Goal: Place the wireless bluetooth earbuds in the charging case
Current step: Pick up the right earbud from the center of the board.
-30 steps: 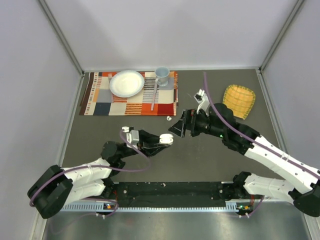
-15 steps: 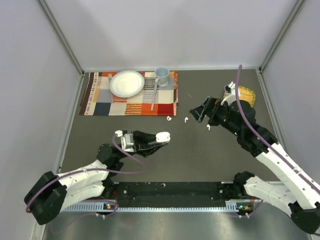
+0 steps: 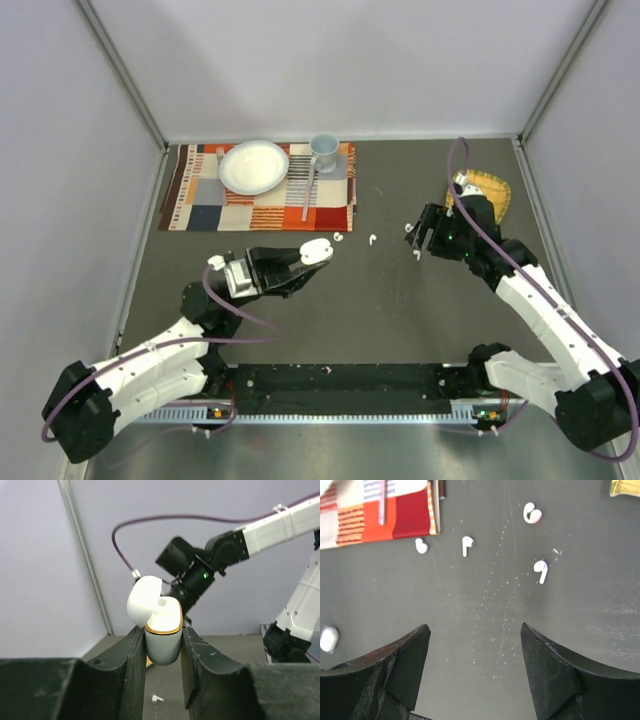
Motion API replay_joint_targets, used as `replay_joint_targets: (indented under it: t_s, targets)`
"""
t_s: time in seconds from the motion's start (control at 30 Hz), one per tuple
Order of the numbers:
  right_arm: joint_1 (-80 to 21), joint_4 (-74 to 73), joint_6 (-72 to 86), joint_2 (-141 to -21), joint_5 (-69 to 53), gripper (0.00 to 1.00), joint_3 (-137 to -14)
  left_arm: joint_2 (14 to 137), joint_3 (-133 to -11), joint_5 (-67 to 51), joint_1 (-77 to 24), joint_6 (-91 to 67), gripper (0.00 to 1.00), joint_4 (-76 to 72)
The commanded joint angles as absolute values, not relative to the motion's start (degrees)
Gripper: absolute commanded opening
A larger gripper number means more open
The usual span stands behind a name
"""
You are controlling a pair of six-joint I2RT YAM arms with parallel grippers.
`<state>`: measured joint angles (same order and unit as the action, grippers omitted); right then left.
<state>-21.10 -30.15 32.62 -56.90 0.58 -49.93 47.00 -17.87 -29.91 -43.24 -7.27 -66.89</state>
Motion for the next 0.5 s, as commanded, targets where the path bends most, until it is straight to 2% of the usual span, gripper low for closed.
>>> replay_joint_targets:
  t_s: [0.0,0.33,0.47]
  targets:
    - [-20.3,-31.64,29.36,-59.14,-1.58,0.73,-53.43,46.49,-22.94,-27.25,-43.42,-6.67,0.0,-64.42]
    - [-18.9,-31.73,32.78,-65.91,-0.96,0.75,-58.26,55.45,-29.35,-23.99,-41.75,-9.93,0.0,-66.97]
    - [-18.54,-34.09,35.93,-70.57,-4.21,0.76,-64.67,60.2,-34.62,-26.89,-37.46,-18.5,0.0,-66.37]
